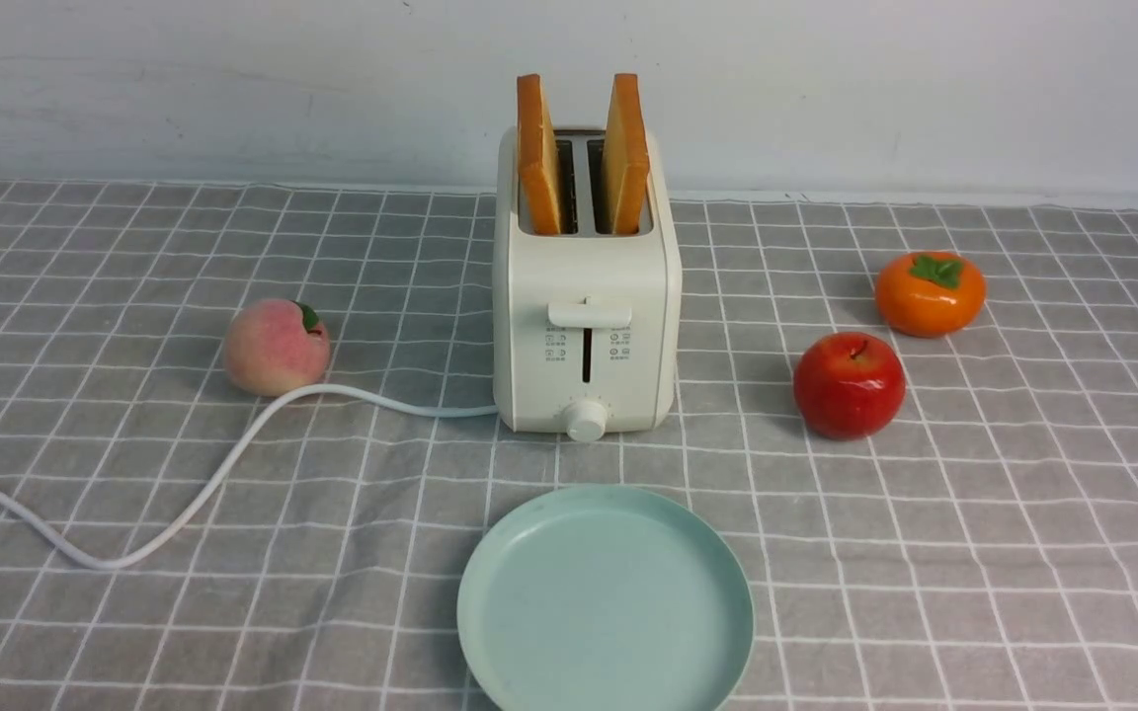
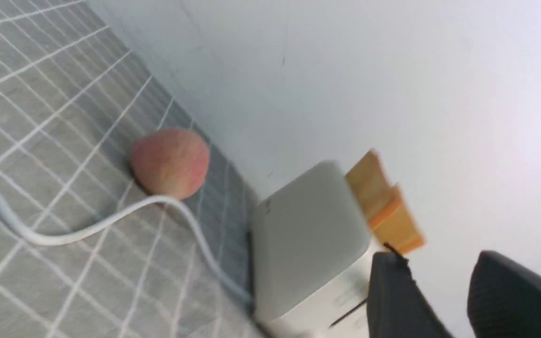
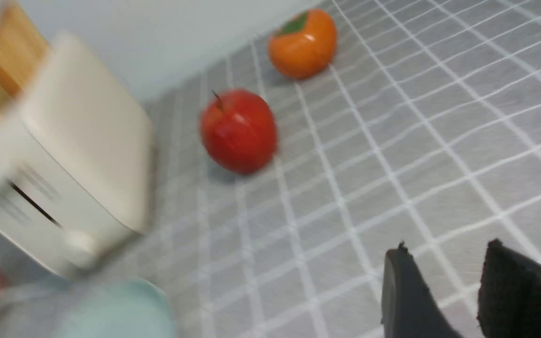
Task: Take toasted bread from bread machine on grey coffee table place on plate.
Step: 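Reach for a toast slice standing in the toaster with the left gripper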
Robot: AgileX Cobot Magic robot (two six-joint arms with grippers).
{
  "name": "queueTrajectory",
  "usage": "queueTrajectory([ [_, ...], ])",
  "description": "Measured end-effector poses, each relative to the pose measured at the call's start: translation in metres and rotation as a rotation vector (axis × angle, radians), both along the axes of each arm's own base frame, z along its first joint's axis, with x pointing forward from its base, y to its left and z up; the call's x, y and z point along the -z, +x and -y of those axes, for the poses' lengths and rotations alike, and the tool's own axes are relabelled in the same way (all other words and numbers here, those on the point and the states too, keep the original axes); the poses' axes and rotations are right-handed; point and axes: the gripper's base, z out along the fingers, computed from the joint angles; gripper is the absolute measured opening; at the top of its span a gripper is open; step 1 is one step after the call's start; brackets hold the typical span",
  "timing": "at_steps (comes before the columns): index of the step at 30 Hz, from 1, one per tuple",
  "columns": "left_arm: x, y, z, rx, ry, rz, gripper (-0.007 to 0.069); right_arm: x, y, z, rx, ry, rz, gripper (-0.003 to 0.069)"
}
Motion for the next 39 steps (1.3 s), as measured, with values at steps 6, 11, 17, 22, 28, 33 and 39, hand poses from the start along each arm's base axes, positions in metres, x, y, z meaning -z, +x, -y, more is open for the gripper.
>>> queueTrajectory([
  [6,-0.014,-0.003,-0.007,-0.057,-0.116,0.078,0.0004,-0.012,0.001,0.001,0.048,0.396,0.123,0.024],
  [11,-0.066,-0.017,-0.008,-0.064,-0.035,0.234,-0.0014,-0.014,0.001,0.002,0.056,0.398,0.148,0.024],
  [17,-0.134,-0.023,0.007,0.054,0.191,0.223,-0.0014,-0.038,-0.005,-0.008,-0.06,0.311,0.118,0.024],
  [22,-0.158,0.018,0.037,0.368,0.439,-0.111,-0.0014,-0.103,-0.015,-0.022,-0.243,-0.018,0.058,0.0212],
  [28,-0.145,0.089,0.053,0.599,0.601,-0.491,-0.0014,-0.14,0.015,-0.027,-0.396,-0.166,-0.267,0.0011],
  [33,-0.145,0.151,0.064,0.631,0.645,-0.571,-0.0014,-0.129,0.045,-0.026,-0.47,-0.174,-0.54,-0.0014],
  [39,-0.161,0.203,0.103,0.724,0.712,-0.518,-0.0014,-0.123,0.056,-0.026,-0.495,-0.192,-0.589,-0.0003],
])
